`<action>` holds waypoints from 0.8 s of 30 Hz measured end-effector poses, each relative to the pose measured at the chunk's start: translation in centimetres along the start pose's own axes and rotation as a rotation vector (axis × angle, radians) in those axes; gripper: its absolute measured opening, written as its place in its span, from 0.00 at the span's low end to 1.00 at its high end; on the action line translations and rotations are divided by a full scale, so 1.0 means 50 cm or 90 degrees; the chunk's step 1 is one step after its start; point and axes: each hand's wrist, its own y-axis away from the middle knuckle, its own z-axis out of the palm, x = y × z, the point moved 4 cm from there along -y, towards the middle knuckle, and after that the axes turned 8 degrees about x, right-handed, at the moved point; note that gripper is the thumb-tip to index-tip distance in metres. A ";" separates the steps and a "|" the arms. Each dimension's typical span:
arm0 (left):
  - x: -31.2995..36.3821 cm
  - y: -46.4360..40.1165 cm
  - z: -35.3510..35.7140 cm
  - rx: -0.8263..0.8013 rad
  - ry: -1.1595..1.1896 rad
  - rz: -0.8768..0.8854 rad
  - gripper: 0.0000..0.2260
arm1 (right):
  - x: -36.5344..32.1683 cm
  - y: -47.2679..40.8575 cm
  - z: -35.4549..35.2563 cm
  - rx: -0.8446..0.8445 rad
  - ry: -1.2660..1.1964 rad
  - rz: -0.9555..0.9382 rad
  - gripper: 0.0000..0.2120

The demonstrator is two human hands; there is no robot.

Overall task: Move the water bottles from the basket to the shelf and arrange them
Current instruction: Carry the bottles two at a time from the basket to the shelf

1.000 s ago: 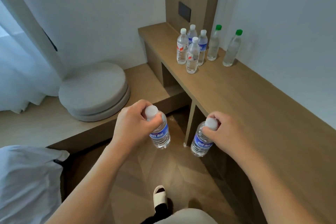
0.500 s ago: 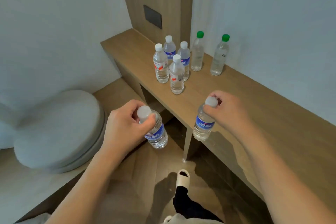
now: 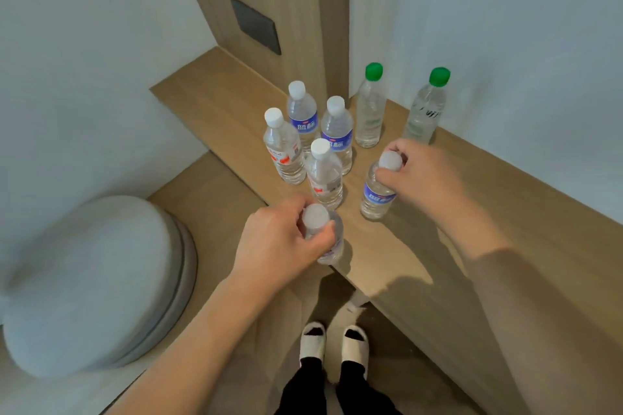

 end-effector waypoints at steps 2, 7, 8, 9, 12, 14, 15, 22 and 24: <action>0.004 -0.028 0.031 -0.021 -0.027 0.025 0.15 | -0.005 -0.027 0.010 -0.002 0.015 -0.014 0.08; 0.005 -0.077 0.097 -0.101 -0.052 0.073 0.16 | 0.000 -0.071 0.034 -0.027 0.027 -0.011 0.08; 0.004 -0.085 0.107 -0.109 -0.050 0.080 0.15 | 0.001 -0.077 0.038 -0.030 0.031 -0.007 0.08; 0.003 -0.093 0.116 -0.114 -0.046 0.084 0.15 | 0.001 -0.083 0.041 -0.031 0.035 -0.002 0.09; 0.001 -0.110 0.139 -0.144 -0.047 0.084 0.14 | 0.002 -0.096 0.047 -0.028 0.053 0.021 0.10; 0.004 -0.116 0.149 -0.171 -0.057 0.082 0.13 | 0.007 -0.101 0.050 -0.027 0.053 0.042 0.11; 0.006 -0.119 0.152 -0.179 -0.064 0.084 0.13 | 0.010 -0.102 0.051 -0.027 0.047 0.053 0.12; 0.016 -0.148 0.151 -0.185 -0.160 0.128 0.15 | 0.016 -0.091 0.052 0.000 0.047 0.039 0.11; 0.022 -0.150 0.149 -0.200 -0.181 0.136 0.15 | 0.020 -0.073 0.051 0.010 0.031 0.033 0.13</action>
